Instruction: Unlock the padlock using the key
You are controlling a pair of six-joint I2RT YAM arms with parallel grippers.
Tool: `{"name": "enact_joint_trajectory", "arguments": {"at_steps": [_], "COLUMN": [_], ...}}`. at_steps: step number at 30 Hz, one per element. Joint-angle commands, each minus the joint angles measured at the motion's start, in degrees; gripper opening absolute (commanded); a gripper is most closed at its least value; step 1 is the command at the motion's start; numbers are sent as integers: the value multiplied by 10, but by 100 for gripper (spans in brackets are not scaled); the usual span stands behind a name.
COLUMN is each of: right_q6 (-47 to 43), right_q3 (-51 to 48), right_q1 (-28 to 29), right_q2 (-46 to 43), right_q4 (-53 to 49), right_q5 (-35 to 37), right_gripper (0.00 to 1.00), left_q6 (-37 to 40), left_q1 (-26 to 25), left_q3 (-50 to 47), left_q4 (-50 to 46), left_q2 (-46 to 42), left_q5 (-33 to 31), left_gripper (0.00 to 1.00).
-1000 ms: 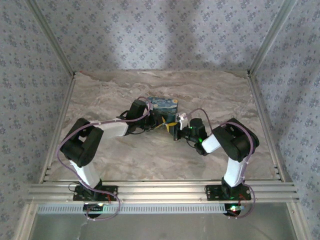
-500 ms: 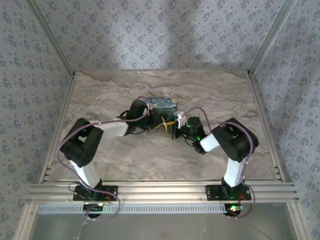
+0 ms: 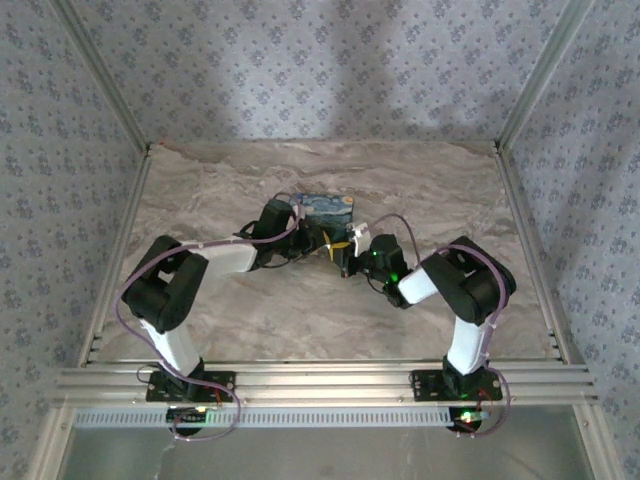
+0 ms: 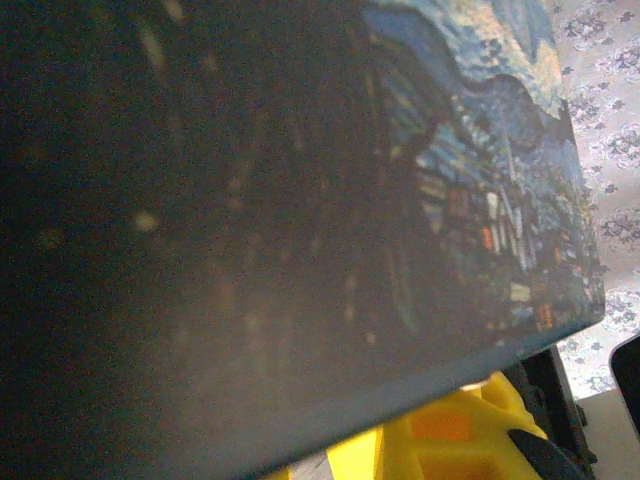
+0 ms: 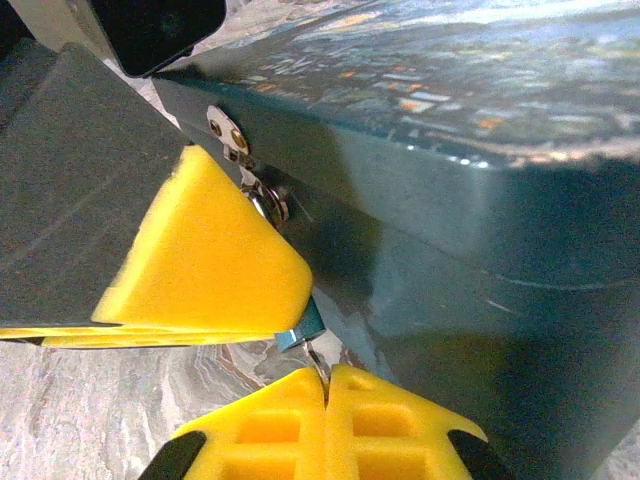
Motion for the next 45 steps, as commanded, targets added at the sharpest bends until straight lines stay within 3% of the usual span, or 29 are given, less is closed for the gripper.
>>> {"name": "enact_joint_trajectory", "arguments": {"at_steps": [1,11,25,34,45], "right_q6": [11,27,59,144,235], "right_q3": [-4,-32,-41,-45,-28], "right_q1": [11,22,35,48,48], "right_q2": [6,19,18,-5,-29], "right_q4": [53,45,11,-15,-78], "right_q5": [15,48,64,53,30], "right_gripper": [0,0,0,0,0], "left_q6": [-9,-8,14,-79,-122], "left_q1": [-21,-21,4,9,1], "left_q3": [-4,-14,-60,-146,-162], "left_q4": [23,34,-16,122,201], "left_q2": [21,28,-73,-94,-52], "left_q5": [72,62,16,-5,-10], "left_gripper": [17,34,61,58,53]}}
